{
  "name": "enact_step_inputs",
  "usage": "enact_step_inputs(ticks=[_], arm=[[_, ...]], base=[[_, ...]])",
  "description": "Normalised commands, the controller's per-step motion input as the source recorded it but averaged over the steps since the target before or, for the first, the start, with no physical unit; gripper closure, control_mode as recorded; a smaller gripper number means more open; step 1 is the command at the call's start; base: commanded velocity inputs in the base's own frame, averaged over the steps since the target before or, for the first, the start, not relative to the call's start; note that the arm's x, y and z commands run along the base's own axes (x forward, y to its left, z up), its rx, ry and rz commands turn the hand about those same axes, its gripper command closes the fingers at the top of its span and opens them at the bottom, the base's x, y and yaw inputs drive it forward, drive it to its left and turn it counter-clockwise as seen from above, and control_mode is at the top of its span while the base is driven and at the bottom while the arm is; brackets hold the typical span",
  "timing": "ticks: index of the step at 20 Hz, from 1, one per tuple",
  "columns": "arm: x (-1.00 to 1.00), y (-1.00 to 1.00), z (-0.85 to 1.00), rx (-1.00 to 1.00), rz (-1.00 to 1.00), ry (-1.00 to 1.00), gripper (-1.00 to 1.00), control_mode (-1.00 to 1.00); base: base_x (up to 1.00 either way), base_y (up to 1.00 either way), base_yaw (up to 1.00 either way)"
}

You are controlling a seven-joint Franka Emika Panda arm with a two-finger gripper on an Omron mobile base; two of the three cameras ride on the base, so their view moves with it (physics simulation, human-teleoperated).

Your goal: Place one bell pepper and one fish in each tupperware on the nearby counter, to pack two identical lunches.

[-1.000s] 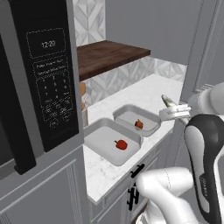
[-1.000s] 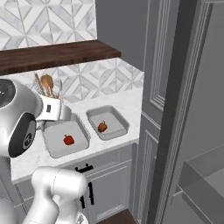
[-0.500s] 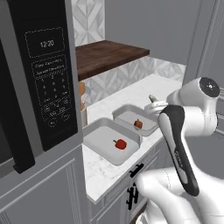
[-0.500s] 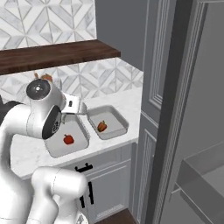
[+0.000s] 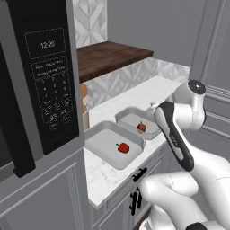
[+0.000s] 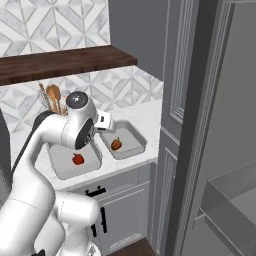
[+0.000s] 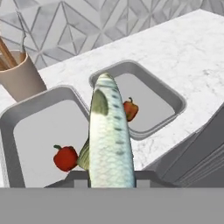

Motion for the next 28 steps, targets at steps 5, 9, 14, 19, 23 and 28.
enact_step_inputs(ticks=[5, 9, 14, 19, 23, 28], arm=[[0.5, -0.01, -0.42, -0.03, 0.0, 0.16, 1.0, -1.0], [0.68, 0.0, -0.5, -0.01, 0.05, 0.14, 1.0, -1.0], [0.66, -0.09, -0.51, 0.0, 0.08, 0.06, 1.0, -1.0], [0.66, -0.16, -0.5, 0.0, 0.08, 0.07, 1.0, -1.0], [0.59, -0.04, -0.36, 0.0, 0.06, 0.09, 1.0, -1.0], [0.49, -0.02, -0.31, 0.0, 0.05, 0.07, 1.0, -1.0]], base=[[0.0, 0.0, 0.0], [0.0, 0.0, 0.0], [0.0, 0.0, 0.0], [0.0, 0.0, 0.0], [0.0, 0.0, 0.0], [0.0, 0.0, 0.0]])
